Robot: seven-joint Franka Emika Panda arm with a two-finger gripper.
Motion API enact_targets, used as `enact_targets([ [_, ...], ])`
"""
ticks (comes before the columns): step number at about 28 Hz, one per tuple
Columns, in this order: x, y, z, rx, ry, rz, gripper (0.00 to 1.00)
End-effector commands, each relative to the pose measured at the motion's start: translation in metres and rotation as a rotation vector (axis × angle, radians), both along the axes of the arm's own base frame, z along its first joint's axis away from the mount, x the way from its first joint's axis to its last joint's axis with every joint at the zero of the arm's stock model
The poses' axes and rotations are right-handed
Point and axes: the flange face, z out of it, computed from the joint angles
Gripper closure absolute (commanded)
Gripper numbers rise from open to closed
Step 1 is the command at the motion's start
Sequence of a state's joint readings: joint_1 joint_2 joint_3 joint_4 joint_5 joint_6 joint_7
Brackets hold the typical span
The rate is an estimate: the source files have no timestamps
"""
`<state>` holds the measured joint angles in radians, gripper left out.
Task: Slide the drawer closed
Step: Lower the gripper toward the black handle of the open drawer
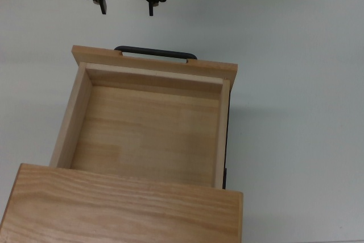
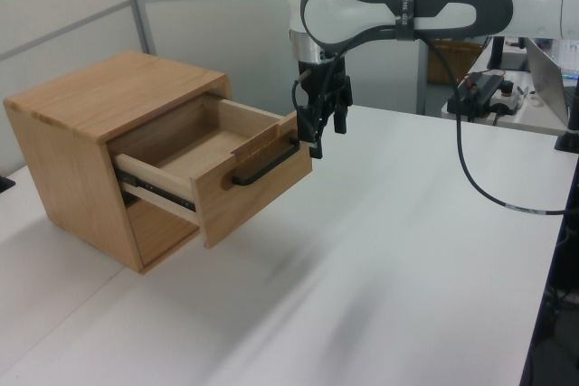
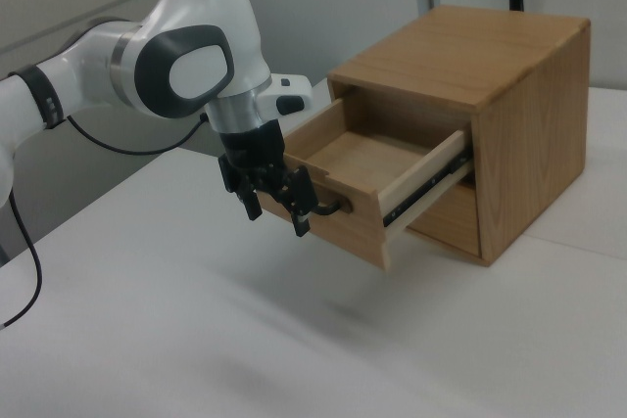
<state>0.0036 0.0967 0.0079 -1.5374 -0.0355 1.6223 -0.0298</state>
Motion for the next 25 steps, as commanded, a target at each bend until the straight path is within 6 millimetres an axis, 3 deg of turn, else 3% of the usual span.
enact_targets([
  [1, -0.004, 0.004, -0.01, 0.006, 0.014, 0.006, 0.0],
  [2, -0.002, 0.004, -0.012, 0.012, 0.014, 0.006, 0.0],
  [3, -0.001, 0.004, -0.013, 0.015, 0.013, 0.006, 0.08],
  [5, 0.0, 0.006, -0.015, 0.017, 0.015, 0.008, 0.32],
  [6, 0.0, 0.006, -0.016, 0.018, 0.016, 0.007, 0.58],
  [9, 0.0, 0.008, -0.015, 0.018, 0.014, 0.002, 0.95],
  [10, 0.0, 0.009, -0.015, 0.018, 0.014, 0.002, 1.0],
  [25, 0.019, 0.011, -0.039, 0.036, 0.018, 0.011, 1.0],
])
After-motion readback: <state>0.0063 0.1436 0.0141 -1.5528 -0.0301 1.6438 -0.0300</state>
